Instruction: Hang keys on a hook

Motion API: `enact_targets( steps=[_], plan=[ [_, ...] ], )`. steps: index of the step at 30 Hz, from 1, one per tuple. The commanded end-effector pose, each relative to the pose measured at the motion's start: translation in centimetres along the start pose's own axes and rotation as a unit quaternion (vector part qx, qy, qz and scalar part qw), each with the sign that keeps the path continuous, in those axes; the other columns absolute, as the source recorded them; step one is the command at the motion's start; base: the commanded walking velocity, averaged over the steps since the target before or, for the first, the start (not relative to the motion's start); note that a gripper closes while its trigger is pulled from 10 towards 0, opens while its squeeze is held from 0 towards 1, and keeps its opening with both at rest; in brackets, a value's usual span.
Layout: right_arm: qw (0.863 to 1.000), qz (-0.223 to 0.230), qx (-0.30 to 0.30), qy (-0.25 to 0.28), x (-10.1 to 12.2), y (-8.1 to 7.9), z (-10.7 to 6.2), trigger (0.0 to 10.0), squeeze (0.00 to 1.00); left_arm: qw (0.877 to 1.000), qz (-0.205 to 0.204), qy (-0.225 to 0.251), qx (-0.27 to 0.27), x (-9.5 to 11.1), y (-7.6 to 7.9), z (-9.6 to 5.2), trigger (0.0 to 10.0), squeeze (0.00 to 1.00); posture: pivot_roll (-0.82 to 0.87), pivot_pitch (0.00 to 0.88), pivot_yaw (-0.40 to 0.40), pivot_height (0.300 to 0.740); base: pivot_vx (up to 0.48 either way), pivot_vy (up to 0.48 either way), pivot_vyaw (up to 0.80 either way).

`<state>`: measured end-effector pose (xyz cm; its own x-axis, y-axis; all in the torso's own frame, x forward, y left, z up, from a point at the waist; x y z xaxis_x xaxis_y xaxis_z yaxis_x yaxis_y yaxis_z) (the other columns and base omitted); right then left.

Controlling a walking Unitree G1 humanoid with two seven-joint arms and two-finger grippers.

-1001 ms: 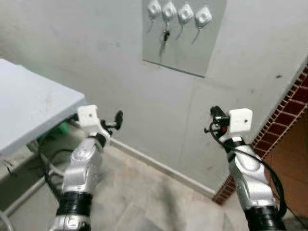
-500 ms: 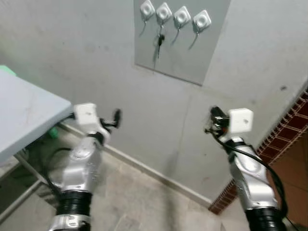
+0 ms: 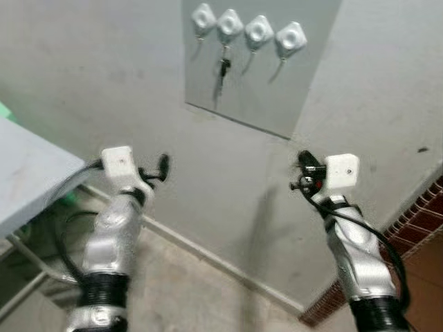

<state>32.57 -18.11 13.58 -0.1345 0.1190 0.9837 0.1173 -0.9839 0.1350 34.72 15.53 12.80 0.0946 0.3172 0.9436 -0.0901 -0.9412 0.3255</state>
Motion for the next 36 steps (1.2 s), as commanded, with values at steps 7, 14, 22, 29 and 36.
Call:
enact_targets(
  steps=[7, 14, 22, 29, 36],
  plan=[
    [0.999, 0.005, 0.034, 0.011, 0.7, -1.4, 0.6, 10.0, 0.0, 0.999, -0.023, 0.02, 0.029, 1.2, -0.7, 0.0, 10.0, 0.0, 0.04, 0.0, -0.039, 0.74, 0.145, 0.0, 0.0],
    [0.998, 0.005, 0.058, 0.01, 0.7, -2.0, 0.6, 10.0, 0.0, 0.999, 0.008, 0.041, 0.027, 2.6, 0.6, 0.4, 10.0, 0.0, 0.04, 0.0, -0.045, 0.74, 0.0, 0.0, 0.0],
    [0.991, 0.021, 0.128, 0.027, 1.5, -3.5, 0.7, 10.0, 0.0, 0.995, 0.046, 0.065, -0.061, 4.1, 4.6, 0.5, 10.0, 0.0, 0.04, 0.0, -0.047, 0.74, 0.0, 0.0, 0.0],
    [0.984, 0.041, 0.163, 0.063, 3.1, -4.2, 1.2, 10.0, 0.0, 0.988, 0.067, 0.078, -0.112, 5.1, 6.5, 0.3, 10.0, 0.0, 0.04, 0.0, -0.045, 0.74, 0.0, 0.0, 0.0],
    [0.979, 0.051, 0.175, 0.087, 4.3, -4.7, 2.0, 10.0, 0.0, 0.988, 0.064, 0.074, -0.122, 5.2, 7.0, 0.3, 10.0, 0.0, 0.04, 0.009, -0.045, 0.74, 0.0, 0.0, 0.0]
  ],
)
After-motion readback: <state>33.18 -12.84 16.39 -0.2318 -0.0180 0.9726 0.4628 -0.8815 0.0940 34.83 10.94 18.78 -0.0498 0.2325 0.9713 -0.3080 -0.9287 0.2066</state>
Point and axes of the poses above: a point about 5 cm out from each wrist's last joint towards the gripper, its own z axis pointing out of the wrist towards the gripper, its own x axis along the axis of the wrist's last joint, y = z × x, the point moved 1 cm from there along z, pointing out of the wrist towards the gripper, and after that the axes turned 5 degrees about -z, right-handed, at the moved point
